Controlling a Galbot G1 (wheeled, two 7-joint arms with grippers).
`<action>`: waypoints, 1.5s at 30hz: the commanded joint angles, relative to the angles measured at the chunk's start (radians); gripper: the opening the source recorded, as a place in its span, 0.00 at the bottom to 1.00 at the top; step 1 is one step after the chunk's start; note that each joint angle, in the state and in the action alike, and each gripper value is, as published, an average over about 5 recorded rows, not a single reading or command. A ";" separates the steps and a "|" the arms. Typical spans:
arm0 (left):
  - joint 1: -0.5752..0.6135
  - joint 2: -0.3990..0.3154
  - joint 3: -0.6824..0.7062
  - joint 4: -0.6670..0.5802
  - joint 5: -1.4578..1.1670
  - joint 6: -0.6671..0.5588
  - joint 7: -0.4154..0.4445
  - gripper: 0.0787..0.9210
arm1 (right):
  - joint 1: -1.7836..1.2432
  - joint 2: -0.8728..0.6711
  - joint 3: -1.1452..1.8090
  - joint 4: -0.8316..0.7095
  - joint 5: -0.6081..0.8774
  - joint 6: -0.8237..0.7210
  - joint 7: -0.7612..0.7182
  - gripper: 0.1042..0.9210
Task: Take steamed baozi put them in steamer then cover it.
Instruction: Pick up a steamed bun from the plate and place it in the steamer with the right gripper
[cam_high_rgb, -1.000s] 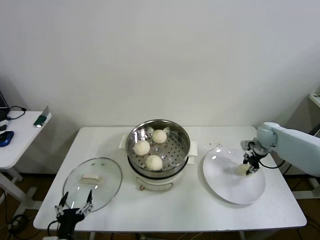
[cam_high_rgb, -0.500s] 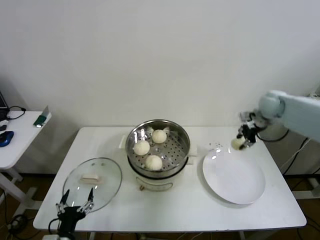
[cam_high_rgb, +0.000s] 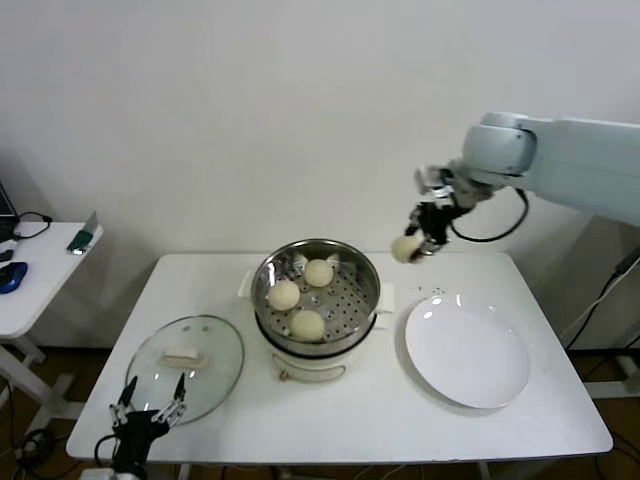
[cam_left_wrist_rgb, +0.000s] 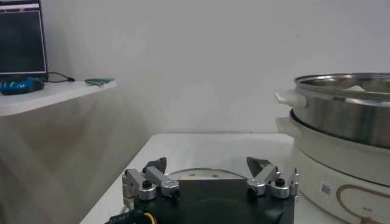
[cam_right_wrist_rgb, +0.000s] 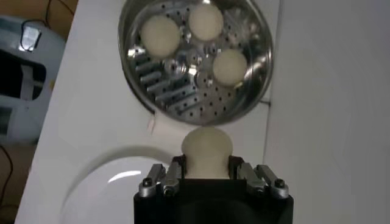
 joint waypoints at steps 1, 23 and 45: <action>0.001 0.002 -0.003 -0.002 -0.005 0.001 0.000 0.88 | -0.085 0.191 0.056 0.011 0.114 -0.101 0.089 0.46; -0.006 0.005 -0.005 0.021 -0.006 0.000 0.002 0.88 | -0.375 0.245 0.089 -0.136 -0.062 -0.129 0.157 0.47; -0.002 0.005 -0.005 0.016 -0.007 -0.006 0.001 0.88 | -0.369 0.230 0.095 -0.130 -0.094 -0.115 0.153 0.62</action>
